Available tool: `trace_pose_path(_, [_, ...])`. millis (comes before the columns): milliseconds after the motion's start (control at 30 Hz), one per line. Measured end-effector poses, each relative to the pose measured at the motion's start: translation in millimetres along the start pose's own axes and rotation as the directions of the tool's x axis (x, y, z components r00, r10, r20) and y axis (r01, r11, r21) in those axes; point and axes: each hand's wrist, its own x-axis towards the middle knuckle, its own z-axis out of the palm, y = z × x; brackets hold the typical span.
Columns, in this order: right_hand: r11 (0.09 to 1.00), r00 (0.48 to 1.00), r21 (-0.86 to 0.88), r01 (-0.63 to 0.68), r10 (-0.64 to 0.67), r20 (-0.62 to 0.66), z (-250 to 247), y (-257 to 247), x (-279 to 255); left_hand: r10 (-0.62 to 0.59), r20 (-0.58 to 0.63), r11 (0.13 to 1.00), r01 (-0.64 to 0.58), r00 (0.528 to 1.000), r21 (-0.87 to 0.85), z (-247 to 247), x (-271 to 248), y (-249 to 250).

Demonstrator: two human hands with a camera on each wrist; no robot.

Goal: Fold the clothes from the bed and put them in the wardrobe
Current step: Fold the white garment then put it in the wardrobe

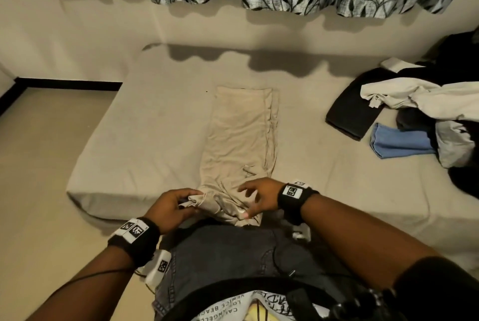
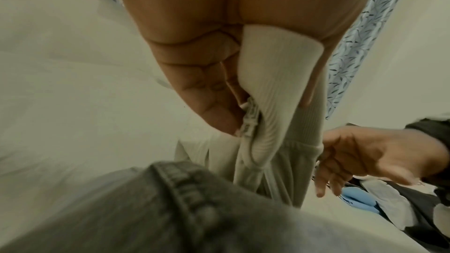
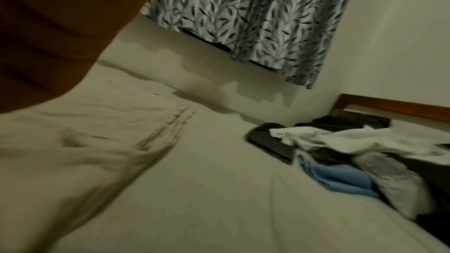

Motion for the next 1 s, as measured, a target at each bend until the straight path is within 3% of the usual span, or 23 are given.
trace_pose_path(33, [0.998, 0.998, 0.027, 0.059, -0.060, 0.020, 12, -16, 2, 0.011, -0.002, 1.000, -0.011, 1.000, 0.011, 3, 5, 7])
trace_pose_path(100, [0.993, 0.993, 0.067, 0.094, -0.089, -0.071, 35, -38, 14, 0.031, -0.002, 0.999, -0.031, 1.000, 0.043, 8, 17, 18])
trace_pose_path(167, [0.995, 0.971, 0.080, 0.055, -0.035, -0.238, 43, -51, 28, 0.026, -0.009, 0.999, -0.025, 1.000, 0.037, 10, 32, 27])
trace_pose_path(233, [0.999, 0.950, 0.044, -0.010, 0.023, -0.310, 32, -54, 40, -0.042, 0.024, 0.999, 0.042, 0.999, 0.002, 8, 48, 36])
trace_pose_path(300, [0.997, 0.951, 0.069, -0.029, 0.048, -0.306, 8, -50, 55, -0.110, 0.059, 0.985, 0.116, 0.992, -0.124, 6, 62, 48])
trace_pose_path(367, [0.987, 0.933, 0.152, -0.047, 0.098, -0.346, -21, -42, 72, -0.168, 0.011, 0.943, 0.164, 0.986, -0.291, -1, 72, 61])
trace_pose_path(400, [0.973, 0.903, 0.219, -0.067, 0.153, -0.402, -36, -35, 80, -0.219, -0.034, 0.915, 0.193, 0.975, -0.355, -5, 77, 66])
trace_pose_path(467, [0.885, 0.788, 0.441, -0.151, 0.377, -0.488, -59, -20, 84, -0.302, -0.112, 0.895, 0.241, 0.947, -0.376, -15, 82, 65])
trace_pose_path(533, [0.802, 0.703, 0.518, -0.296, 0.551, -0.450, -64, 1, 84, -0.326, -0.153, 0.915, 0.270, 0.933, -0.299, -23, 83, 51])
trace_pose_path(633, [0.793, 0.690, 0.442, -0.419, 0.594, -0.412, -45, 23, 78, -0.359, -0.113, 0.925, 0.338, 0.926, -0.174, -22, 83, 29])
trace_pose_path(800, [0.764, 0.745, 0.382, -0.520, 0.624, -0.234, -1, 36, 69, -0.458, 0.033, 0.871, 0.455, 0.889, -0.185, 1, 82, 19])
trace_pose_path(900, [0.781, 0.735, 0.357, -0.512, 0.614, -0.288, 11, 32, 68, -0.442, 0.074, 0.853, 0.445, 0.894, -0.273, 12, 82, 26])
trace_pose_path(1000, [0.793, 0.752, 0.373, -0.481, 0.592, -0.289, 9, 33, 66, -0.441, 0.090, 0.783, 0.431, 0.893, -0.449, 22, 85, 33])
